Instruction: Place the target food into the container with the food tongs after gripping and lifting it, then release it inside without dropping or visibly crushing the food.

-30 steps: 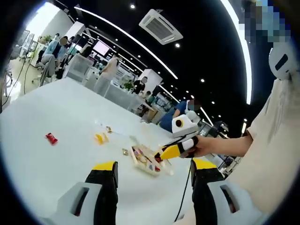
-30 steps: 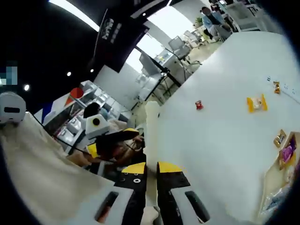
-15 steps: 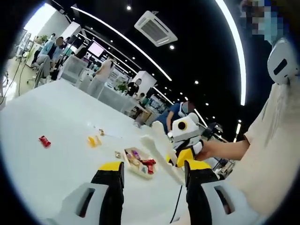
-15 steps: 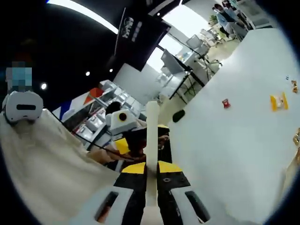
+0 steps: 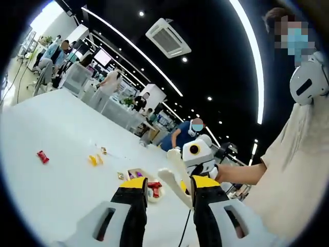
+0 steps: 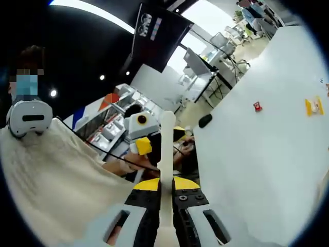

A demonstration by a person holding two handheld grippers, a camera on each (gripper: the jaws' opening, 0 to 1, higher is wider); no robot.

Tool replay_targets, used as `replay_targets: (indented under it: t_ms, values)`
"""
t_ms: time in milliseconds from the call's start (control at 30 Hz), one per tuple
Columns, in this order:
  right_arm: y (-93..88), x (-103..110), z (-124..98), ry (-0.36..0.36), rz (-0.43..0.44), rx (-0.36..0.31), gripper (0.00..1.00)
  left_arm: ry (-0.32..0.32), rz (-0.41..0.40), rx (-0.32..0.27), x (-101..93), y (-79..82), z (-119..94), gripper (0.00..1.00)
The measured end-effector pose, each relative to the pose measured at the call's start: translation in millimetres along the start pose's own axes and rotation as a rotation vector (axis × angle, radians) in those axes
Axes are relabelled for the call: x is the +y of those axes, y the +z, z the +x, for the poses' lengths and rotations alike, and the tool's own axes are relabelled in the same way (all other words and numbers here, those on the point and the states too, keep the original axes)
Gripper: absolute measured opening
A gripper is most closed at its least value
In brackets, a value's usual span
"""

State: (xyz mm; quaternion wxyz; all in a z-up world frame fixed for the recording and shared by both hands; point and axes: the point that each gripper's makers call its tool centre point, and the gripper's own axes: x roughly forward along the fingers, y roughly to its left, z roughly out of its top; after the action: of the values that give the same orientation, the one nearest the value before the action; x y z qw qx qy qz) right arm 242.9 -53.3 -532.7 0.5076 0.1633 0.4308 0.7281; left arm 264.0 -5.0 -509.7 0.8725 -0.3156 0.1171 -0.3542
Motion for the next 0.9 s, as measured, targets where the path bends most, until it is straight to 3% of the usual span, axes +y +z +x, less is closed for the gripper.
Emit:
replay_targets:
  t_ms: [400, 600, 900]
  values:
    - [-0.6, 11, 2, 0.015, -0.021, -0.006, 0.07, -0.034, -0.043, -0.044, -8.6, 7.3, -1, 0.12]
    - [1.1, 15, 1, 0.024, -0.025, -0.024, 0.07, -0.055, -0.069, -0.070, -12.8, 11.5, -1, 0.11]
    - [7.5, 27, 6, 0.043, -0.051, -0.088, 0.07, -0.085, -0.203, -0.145, -19.7, 25.4, -2, 0.08]
